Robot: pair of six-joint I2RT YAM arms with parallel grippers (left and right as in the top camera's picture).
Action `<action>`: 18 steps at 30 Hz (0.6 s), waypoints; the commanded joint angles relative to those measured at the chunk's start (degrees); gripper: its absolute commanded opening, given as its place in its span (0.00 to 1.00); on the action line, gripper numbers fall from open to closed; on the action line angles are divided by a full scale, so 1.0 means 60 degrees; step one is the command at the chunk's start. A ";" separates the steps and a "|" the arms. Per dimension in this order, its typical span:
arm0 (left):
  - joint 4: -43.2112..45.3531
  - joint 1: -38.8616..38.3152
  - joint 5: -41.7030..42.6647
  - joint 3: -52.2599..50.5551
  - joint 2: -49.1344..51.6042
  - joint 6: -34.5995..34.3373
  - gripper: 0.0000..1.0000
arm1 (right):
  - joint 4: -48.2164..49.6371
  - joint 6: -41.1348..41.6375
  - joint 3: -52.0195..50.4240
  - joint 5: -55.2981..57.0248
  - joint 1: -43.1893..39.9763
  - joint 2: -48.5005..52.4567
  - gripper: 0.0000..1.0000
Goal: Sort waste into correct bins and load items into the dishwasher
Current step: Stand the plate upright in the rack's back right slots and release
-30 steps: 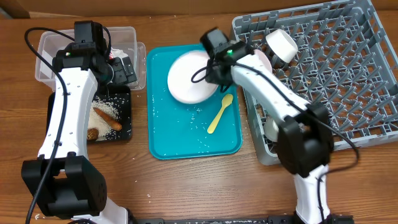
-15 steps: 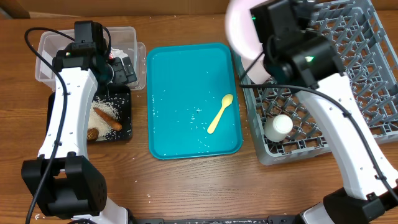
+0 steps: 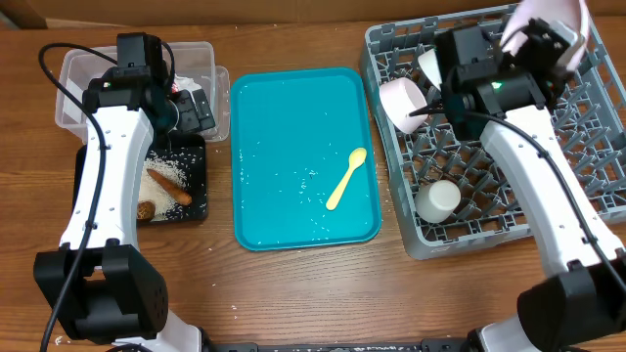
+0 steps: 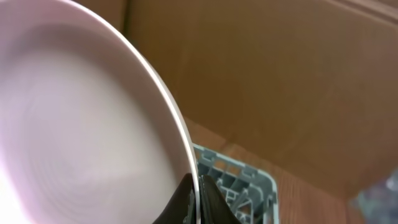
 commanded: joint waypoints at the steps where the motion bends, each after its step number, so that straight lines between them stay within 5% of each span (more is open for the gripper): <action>1: 0.0007 -0.0018 -0.0080 0.0044 -0.0117 0.0149 1.00 | 0.0743 0.0448 -0.0681 0.0069 -0.0444 0.0004 0.04; 6: 0.0007 -0.0018 -0.0080 0.0044 -0.0117 0.0149 1.00 | 0.2390 -0.0736 -0.1384 -0.1519 -0.1060 0.0055 0.04; 18: 0.0007 -0.0018 -0.0080 0.0044 -0.0117 0.0149 1.00 | 0.5373 -0.6714 -0.1723 -0.6637 -0.3031 0.0073 0.04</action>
